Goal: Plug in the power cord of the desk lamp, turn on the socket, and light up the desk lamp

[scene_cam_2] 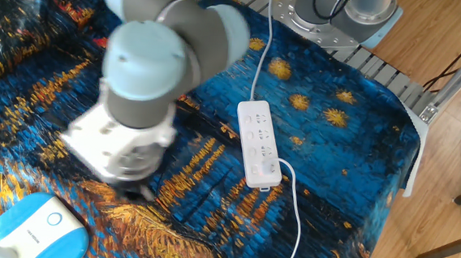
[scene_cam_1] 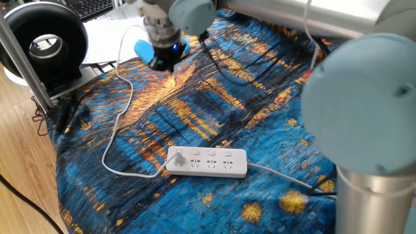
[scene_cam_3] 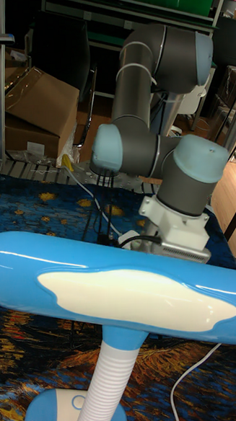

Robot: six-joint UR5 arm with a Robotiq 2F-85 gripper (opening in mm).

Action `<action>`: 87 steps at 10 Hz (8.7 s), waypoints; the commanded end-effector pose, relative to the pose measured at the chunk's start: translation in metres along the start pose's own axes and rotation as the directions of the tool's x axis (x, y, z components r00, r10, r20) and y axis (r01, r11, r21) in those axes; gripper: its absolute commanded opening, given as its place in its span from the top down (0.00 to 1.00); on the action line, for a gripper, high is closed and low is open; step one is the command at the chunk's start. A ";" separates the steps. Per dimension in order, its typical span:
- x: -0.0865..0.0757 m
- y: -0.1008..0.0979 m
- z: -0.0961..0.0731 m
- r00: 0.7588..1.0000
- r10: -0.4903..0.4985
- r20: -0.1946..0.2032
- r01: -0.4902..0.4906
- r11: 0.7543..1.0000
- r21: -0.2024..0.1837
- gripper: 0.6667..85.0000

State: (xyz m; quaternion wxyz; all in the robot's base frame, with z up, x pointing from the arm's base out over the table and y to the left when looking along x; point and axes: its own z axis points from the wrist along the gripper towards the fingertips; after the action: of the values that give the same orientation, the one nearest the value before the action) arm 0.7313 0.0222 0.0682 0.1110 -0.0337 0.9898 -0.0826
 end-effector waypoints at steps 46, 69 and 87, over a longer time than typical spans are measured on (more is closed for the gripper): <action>-0.075 -0.050 0.057 0.956 0.147 0.255 -0.127 0.988 -0.092 0.99; -0.021 -0.040 -0.001 0.990 0.107 0.087 -0.097 0.990 -0.106 0.99; 0.155 -0.066 -0.101 0.998 0.052 -0.039 -0.059 0.977 -0.207 0.99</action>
State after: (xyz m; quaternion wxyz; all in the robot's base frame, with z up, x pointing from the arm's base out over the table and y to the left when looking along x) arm 0.6028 -0.0245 0.1301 0.0950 -0.0091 0.9954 0.0113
